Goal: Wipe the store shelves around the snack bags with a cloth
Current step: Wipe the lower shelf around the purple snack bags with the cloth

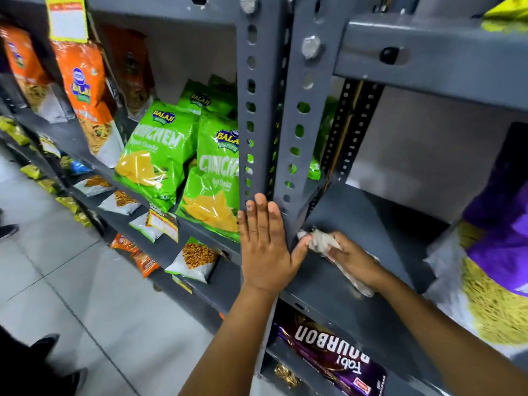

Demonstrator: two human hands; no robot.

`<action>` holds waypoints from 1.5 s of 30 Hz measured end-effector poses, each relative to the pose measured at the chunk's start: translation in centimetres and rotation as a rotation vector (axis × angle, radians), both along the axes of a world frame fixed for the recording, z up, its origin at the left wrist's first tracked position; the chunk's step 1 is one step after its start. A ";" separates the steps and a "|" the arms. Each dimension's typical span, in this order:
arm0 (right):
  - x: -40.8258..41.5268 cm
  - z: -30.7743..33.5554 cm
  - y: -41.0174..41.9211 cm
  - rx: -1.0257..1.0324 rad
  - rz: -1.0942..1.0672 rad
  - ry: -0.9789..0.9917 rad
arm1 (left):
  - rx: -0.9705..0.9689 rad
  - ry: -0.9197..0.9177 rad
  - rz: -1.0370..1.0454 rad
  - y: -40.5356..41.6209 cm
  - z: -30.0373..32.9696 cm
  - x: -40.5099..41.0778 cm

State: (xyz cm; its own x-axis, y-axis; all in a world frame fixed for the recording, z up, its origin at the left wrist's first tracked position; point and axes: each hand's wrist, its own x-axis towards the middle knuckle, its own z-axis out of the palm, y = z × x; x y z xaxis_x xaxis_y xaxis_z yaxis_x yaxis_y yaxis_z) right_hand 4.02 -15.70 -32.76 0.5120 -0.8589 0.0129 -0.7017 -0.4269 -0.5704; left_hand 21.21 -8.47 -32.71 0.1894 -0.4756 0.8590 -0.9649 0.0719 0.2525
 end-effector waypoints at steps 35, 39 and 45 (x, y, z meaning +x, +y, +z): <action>-5.2 1.2 6.9 0.711 0.013 -0.174 | 0.019 -0.018 -0.002 0.0 0.3 0.1; -4.1 4.5 3.6 0.537 -0.205 -0.440 | 0.034 -0.037 0.002 0.0 0.3 0.3; 1.7 -0.3 2.7 0.221 0.014 0.024 | 0.070 -0.019 -0.016 0.1 0.3 0.3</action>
State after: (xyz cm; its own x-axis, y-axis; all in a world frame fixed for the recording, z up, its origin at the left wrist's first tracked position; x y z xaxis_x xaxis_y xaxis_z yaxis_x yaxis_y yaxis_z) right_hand 5.73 -13.02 -33.03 0.5216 -0.8324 -0.1871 -0.7110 -0.3030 -0.6345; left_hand 21.55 -8.37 -32.46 0.1656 -0.5373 0.8269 -0.9684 0.0699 0.2394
